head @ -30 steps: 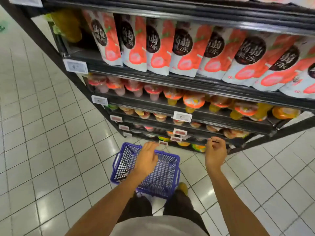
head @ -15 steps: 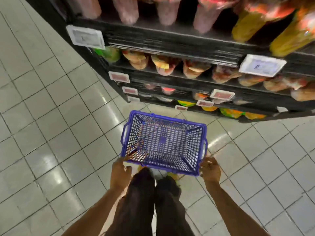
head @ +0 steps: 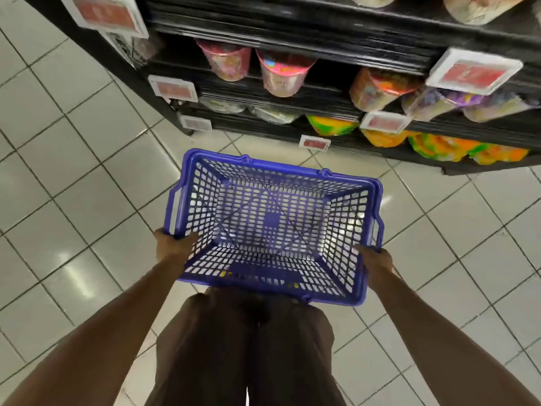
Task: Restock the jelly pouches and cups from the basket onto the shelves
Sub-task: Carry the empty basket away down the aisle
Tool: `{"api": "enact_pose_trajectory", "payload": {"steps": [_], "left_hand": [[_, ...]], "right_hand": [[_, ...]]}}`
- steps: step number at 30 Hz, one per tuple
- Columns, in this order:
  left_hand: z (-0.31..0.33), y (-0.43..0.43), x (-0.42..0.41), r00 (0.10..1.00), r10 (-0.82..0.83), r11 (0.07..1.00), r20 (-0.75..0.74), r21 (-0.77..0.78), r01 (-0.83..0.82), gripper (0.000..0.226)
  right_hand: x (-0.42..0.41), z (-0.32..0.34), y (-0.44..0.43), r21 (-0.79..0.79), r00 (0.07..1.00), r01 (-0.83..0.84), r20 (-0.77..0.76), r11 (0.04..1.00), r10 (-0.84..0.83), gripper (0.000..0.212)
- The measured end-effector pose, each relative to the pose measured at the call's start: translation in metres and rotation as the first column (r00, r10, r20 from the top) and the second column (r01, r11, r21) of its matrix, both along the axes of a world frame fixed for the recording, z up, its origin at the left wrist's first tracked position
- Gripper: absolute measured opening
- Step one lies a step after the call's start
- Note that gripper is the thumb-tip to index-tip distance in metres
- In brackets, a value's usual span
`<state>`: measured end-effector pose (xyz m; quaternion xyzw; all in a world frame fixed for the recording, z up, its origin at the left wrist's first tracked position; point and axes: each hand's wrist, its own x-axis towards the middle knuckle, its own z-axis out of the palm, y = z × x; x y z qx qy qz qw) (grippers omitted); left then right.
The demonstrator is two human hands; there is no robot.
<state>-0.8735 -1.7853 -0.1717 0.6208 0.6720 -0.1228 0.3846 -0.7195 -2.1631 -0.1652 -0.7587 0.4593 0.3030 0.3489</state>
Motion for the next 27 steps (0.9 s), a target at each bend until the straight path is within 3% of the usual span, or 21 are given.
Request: {"api": "enact_pose_trajectory", "payload": {"steps": [4, 9, 17, 20, 22, 24, 27], "left_hand": [[0.028, 0.003, 0.002, 0.993, 0.111, 0.994, 0.038, -0.02, -0.111, 0.043], [0.138, -0.004, -0.024, 0.982, 0.173, 0.983, 0.07, -0.075, -0.168, 0.053], [0.347, -0.023, -0.102, 0.952, 0.285, 0.958, 0.108, -0.003, -0.287, 0.059], [0.407, -0.023, -0.138, 0.915, 0.367, 0.928, 0.166, -0.004, -0.372, 0.054], [0.438, -0.02, -0.164, 0.868, 0.447, 0.888, 0.215, 0.007, -0.459, 0.052], [0.464, -0.018, -0.191, 0.806, 0.514, 0.839, 0.294, 0.019, -0.543, 0.033], [0.483, -0.018, -0.235, 0.725, 0.586, 0.771, 0.363, 0.027, -0.636, 0.016]], "right_hand": [[0.009, 0.024, -0.011, 0.098, 0.987, 0.156, 0.016, 0.983, -0.158, 0.013], [-0.001, 0.124, -0.019, 0.161, 0.981, 0.19, 0.008, 0.968, -0.193, 0.011], [-0.017, 0.321, 0.004, 0.182, 0.982, -0.128, 0.16, 0.975, 0.099, 0.012], [-0.019, 0.383, 0.034, 0.21, 0.943, -0.286, 0.236, 0.935, 0.235, 0.026], [-0.022, 0.419, 0.06, 0.235, 0.902, -0.415, 0.235, 0.879, 0.363, 0.021], [-0.022, 0.45, 0.093, 0.283, 0.884, -0.459, 0.235, 0.842, 0.404, 0.006], [-0.029, 0.475, 0.143, 0.401, 0.895, -0.434, 0.291, 0.807, 0.337, 0.008]]}}
